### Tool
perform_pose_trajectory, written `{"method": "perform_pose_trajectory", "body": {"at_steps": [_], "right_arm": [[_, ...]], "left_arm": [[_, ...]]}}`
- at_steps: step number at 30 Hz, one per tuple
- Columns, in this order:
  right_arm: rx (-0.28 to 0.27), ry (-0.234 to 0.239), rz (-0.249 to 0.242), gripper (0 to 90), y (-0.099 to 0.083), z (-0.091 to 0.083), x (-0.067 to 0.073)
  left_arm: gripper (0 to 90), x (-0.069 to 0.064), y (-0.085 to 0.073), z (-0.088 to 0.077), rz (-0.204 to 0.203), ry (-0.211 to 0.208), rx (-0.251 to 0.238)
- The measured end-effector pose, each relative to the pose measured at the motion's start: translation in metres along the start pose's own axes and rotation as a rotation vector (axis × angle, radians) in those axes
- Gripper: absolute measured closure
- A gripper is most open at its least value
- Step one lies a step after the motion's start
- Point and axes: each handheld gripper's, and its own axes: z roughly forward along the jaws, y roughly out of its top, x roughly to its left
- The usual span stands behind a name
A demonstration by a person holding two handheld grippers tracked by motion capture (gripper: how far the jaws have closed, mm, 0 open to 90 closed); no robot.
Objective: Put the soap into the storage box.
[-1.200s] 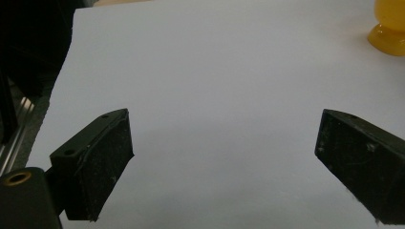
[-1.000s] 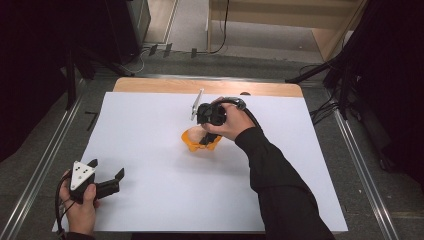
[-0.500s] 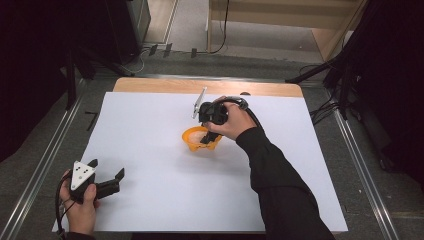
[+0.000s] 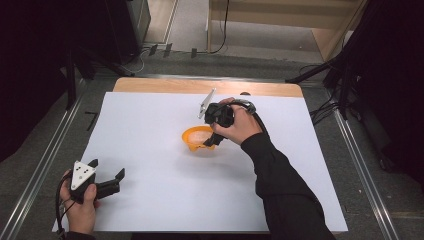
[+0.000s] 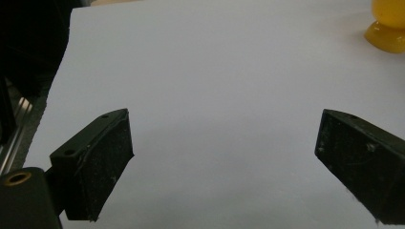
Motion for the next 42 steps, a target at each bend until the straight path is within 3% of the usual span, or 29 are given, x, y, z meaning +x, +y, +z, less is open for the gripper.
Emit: {"method": "perform_pose_trajectory", "body": {"at_steps": [8,17,22,42], "right_arm": [[-0.035,-0.051,0.048,6.1,-0.015,-0.008,0.006],[-0.081,-0.07,0.095,0.0,-0.032,-0.015,0.012],[-0.086,-0.093,0.112,0.0,-0.045,-0.019,0.017],[-0.139,-0.114,0.183,0.0,-0.103,-0.034,0.039]], "left_arm": [[5.9,0.0,0.0,0.0,-0.001,-0.001,0.003],[5.9,0.0,0.0,0.0,0.0,-0.009,0.002],[5.9,0.001,0.0,0.0,-0.006,-0.014,0.0],[5.8,0.004,0.0,0.0,-0.031,-0.028,0.003]]}}
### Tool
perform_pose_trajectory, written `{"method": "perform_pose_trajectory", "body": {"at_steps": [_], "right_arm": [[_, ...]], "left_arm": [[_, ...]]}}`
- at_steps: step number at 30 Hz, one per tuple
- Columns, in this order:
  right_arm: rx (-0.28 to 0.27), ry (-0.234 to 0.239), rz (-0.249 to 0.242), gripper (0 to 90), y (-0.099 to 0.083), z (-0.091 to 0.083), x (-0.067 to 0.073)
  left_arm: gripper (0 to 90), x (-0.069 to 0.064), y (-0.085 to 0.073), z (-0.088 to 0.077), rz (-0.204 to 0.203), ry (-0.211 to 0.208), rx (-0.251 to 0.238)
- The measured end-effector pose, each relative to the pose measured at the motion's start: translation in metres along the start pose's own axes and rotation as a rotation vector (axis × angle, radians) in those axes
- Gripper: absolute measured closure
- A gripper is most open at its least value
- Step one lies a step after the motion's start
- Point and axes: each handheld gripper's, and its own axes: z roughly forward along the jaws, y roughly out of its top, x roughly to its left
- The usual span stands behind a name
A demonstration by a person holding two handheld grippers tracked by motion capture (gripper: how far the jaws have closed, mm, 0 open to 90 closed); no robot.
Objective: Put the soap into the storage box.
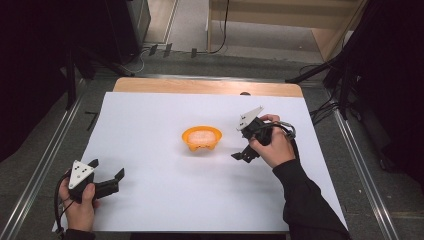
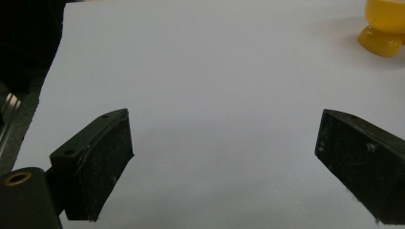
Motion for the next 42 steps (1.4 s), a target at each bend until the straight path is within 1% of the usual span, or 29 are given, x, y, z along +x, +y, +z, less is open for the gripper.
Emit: {"method": "perform_pose_trajectory", "body": {"at_steps": [2,3,4,6,7,9,10,11,13,14,16,19,20,22,23,24,26,29,31,33,34,37,38,42], "right_arm": [[-0.01,-0.007,0.013,0.0,-0.009,-0.004,0.002],[-0.01,-0.007,0.013,0.0,-0.009,-0.004,0.002],[-0.015,-0.014,0.026,0.0,-0.016,-0.006,0.004],[-0.016,-0.014,0.028,0.0,-0.022,-0.008,0.007],[-0.016,-0.014,0.028,0.0,-0.022,-0.008,0.007],[-0.022,-0.024,0.04,0.0,-0.031,-0.013,0.009],[-0.022,-0.024,0.04,0.0,-0.031,-0.013,0.009],[-0.03,-0.025,0.047,0.0,-0.037,-0.016,0.01],[-0.036,-0.03,0.05,0.0,-0.04,-0.017,0.011],[-0.042,-0.034,0.06,0.0,-0.047,-0.019,0.012],[-0.053,-0.04,0.066,0.0,-0.053,-0.022,0.013],[-0.062,-0.042,0.077,0.0,-0.058,-0.023,0.014],[-0.069,-0.051,0.09,0.0,-0.063,-0.025,0.016],[-0.074,-0.051,0.093,0.0,-0.066,-0.025,0.017],[-0.075,-0.054,0.092,0.0,-0.069,-0.026,0.018],[-0.078,-0.066,0.102,0.0,-0.074,-0.027,0.02],[-0.084,-0.067,0.103,0.0,-0.077,-0.028,0.021],[-0.095,-0.074,0.13,0.0,-0.09,-0.031,0.024],[-0.097,-0.076,0.137,0.0,-0.093,-0.031,0.025],[-0.099,-0.083,0.149,0.0,-0.099,-0.032,0.026],[-0.108,-0.093,0.159,0.0,-0.106,-0.033,0.027],[-0.117,-0.093,0.171,0.0,-0.116,-0.036,0.028],[-0.117,-0.093,0.171,0.0,-0.116,-0.036,0.028],[-0.136,-0.109,0.203,0.0,-0.132,-0.04,0.029]], "left_arm": [[5.8,0.0,0.0,0.0,0.0,0.0,0.001],[5.8,0.0,0.0,0.0,0.0,0.0,0.0],[5.8,0.0,0.0,0.0,-0.001,0.001,0.003],[5.8,0.0,0.0,0.0,-0.001,0.001,0.004],[5.8,0.0,0.0,0.0,-0.001,0.001,0.004],[5.8,0.0,0.0,0.0,-0.001,0.002,0.003],[5.8,0.0,0.0,0.0,-0.001,0.002,0.003],[5.8,0.0,0.0,0.0,0.0,0.003,0.001],[5.8,0.0,0.0,0.0,-0.001,0.002,0.002],[5.8,0.0,0.0,0.0,-0.002,0.003,0.003],[5.8,0.0,0.0,0.0,-0.002,0.004,0.003],[5.8,0.0,0.0,0.0,-0.001,0.005,0.003],[5.9,0.0,0.0,0.0,0.0,0.004,0.002],[5.9,0.0,0.0,0.0,-0.001,0.004,0.002],[5.9,0.0,0.0,0.0,0.0,0.004,0.002],[5.8,0.0,0.0,0.0,-0.001,0.005,0.003],[5.9,0.0,0.0,0.0,-0.001,0.005,0.003],[5.8,0.0,0.0,0.0,-0.002,0.006,0.003],[5.8,0.0,0.0,0.0,-0.002,0.006,0.004],[5.8,0.0,0.0,0.0,-0.002,0.007,0.004],[5.8,0.0,0.0,0.0,-0.002,0.007,0.005],[5.9,0.0,0.0,0.0,-0.001,0.008,0.009],[5.9,0.0,0.0,0.0,0.0,0.009,0.008],[5.8,0.0,0.0,0.001,-0.002,0.01,0.008]]}}
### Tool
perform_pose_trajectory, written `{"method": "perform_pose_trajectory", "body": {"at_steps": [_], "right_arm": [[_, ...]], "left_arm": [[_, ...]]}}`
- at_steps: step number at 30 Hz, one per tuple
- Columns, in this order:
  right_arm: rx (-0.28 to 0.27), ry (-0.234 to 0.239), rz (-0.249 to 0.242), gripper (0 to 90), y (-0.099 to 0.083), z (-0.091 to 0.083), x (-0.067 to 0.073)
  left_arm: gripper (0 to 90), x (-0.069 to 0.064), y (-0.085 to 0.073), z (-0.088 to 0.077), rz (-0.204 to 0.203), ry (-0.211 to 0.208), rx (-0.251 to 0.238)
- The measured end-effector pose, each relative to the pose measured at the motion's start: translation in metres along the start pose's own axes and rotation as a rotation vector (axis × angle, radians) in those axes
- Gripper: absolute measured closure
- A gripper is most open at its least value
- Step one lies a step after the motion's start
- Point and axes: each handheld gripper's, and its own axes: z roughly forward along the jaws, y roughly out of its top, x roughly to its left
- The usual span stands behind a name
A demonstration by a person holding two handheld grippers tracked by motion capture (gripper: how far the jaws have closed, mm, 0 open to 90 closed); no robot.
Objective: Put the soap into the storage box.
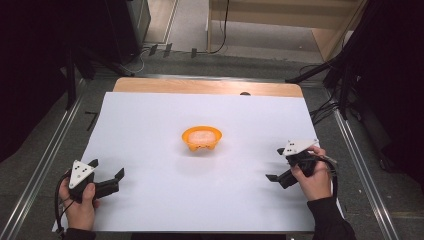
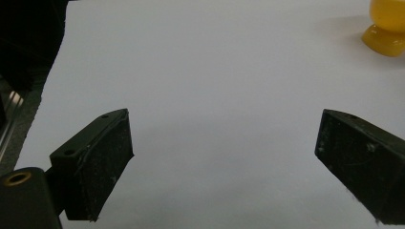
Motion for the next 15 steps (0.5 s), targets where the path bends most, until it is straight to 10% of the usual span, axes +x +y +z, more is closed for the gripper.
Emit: {"method": "perform_pose_trajectory", "body": {"at_steps": [15], "right_arm": [[-0.046,-0.051,0.064,0.0,-0.041,-0.017,0.001]], "left_arm": [[5.8,0.0,0.0,0.0,0.001,0.001,0.003]]}}
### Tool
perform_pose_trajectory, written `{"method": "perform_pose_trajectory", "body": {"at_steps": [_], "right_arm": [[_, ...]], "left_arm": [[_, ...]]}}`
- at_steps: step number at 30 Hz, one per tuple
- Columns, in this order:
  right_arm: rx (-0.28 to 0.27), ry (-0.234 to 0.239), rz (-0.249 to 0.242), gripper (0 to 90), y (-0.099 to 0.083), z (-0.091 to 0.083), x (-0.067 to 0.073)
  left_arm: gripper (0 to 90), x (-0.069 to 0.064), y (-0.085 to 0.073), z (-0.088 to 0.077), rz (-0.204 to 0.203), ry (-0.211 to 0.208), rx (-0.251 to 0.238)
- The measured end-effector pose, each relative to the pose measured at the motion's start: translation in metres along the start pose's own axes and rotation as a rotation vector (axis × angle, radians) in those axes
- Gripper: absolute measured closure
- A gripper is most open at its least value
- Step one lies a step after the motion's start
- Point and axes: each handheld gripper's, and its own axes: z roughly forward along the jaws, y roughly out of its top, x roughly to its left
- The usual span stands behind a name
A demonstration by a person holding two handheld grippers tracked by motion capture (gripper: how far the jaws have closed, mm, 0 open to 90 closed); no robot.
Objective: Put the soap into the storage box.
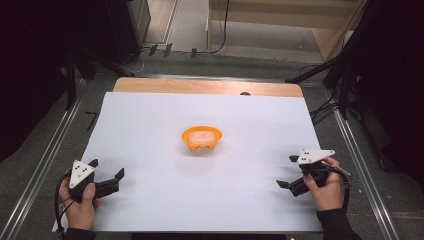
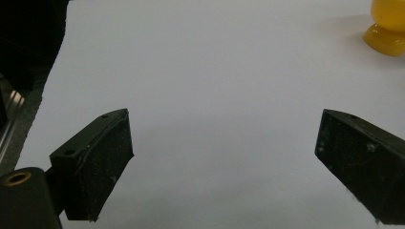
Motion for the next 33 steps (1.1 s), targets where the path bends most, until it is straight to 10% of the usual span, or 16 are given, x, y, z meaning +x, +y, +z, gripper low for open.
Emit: {"method": "perform_pose_trajectory", "body": {"at_steps": [33], "right_arm": [[-0.132,-0.078,0.178,0.0,-0.078,-0.041,0.004]], "left_arm": [[5.8,0.001,0.0,0.0,0.0,-0.015,0.001]]}}
